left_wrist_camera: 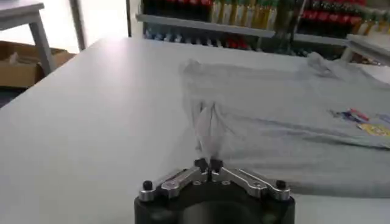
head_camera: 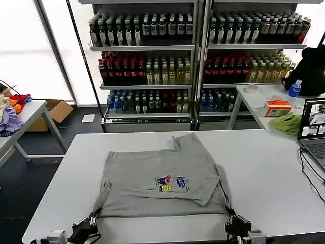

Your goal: Fold and organize the clothes.

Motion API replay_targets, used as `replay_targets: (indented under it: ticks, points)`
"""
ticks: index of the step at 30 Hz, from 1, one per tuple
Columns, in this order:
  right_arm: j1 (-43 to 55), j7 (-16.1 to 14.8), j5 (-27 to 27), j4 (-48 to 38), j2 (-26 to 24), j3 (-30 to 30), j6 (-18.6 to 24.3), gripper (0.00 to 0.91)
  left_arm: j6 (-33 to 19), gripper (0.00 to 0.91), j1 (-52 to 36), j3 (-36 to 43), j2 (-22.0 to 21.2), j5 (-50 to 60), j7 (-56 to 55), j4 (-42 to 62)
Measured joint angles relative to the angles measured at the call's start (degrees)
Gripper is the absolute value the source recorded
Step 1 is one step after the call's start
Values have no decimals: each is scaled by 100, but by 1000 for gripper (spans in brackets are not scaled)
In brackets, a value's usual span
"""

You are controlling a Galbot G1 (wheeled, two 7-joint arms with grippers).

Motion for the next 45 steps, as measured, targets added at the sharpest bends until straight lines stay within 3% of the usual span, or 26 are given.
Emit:
replay_targets:
  ticks: [12,22,32,39,45]
  points:
    - [-290,-83,342,485,-150,299,-82,907,284,907,459,-482,-201,-74,31,-486]
    - [423,-545,887,380,-463,547,-195,907,329,907,280,-1167,27,-712,236,-757]
    - [2748,-1448,1294,-1179,-1051,-80,-519,907,191,907,-794,-891,834,-913,613,29]
    - [4599,-2053,1162,-2822,-945,-953,-555,907,49,907,-1828,-260,1425,-910,998,928]
    - [5944,-2334,911,-4166,-697,-1588,-470,907,-80,907,-2725,359,1666,-805,1297,1735]
